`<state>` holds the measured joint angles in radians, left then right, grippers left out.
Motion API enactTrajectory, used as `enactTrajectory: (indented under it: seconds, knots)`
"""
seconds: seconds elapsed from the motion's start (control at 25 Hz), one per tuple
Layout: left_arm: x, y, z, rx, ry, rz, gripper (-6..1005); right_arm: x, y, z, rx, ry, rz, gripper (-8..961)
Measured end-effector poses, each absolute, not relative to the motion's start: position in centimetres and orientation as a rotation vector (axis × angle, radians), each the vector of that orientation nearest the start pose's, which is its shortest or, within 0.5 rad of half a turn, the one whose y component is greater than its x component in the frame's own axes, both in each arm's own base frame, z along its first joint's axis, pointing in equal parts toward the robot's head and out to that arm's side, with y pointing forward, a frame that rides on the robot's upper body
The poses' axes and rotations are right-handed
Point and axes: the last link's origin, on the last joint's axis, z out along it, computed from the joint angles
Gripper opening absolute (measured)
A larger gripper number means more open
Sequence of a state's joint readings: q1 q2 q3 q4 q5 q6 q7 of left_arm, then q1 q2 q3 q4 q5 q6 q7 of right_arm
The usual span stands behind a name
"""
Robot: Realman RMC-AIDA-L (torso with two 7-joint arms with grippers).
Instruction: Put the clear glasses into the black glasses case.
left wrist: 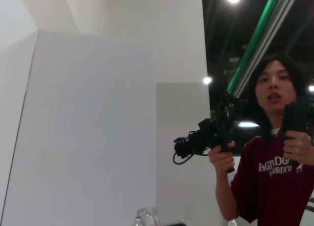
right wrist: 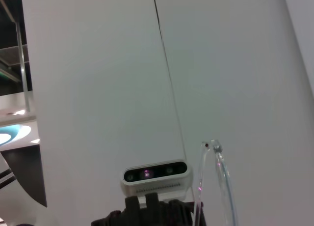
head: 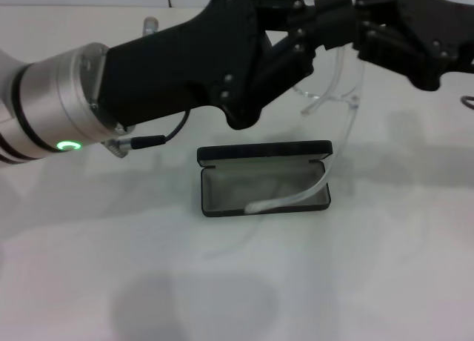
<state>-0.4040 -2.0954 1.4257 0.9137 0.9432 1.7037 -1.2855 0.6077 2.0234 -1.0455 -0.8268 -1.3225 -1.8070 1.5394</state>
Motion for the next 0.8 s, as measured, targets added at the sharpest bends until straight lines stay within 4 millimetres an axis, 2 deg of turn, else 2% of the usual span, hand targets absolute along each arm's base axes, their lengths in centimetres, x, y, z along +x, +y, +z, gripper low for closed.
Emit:
enactTrajectory:
  seconds: [0.28,0.8]
  knots:
    - [-12.26,29.16,0.52,-2.595,-0.016,-1.711,72,12.32,33.54,4.16,-2.867,0.143,1.414,102]
    - [-12.62,29.20,0.51,-2.585,-0.034,-1.699,71,12.22,33.35,4.27,-2.861,0.138,1.443,103]
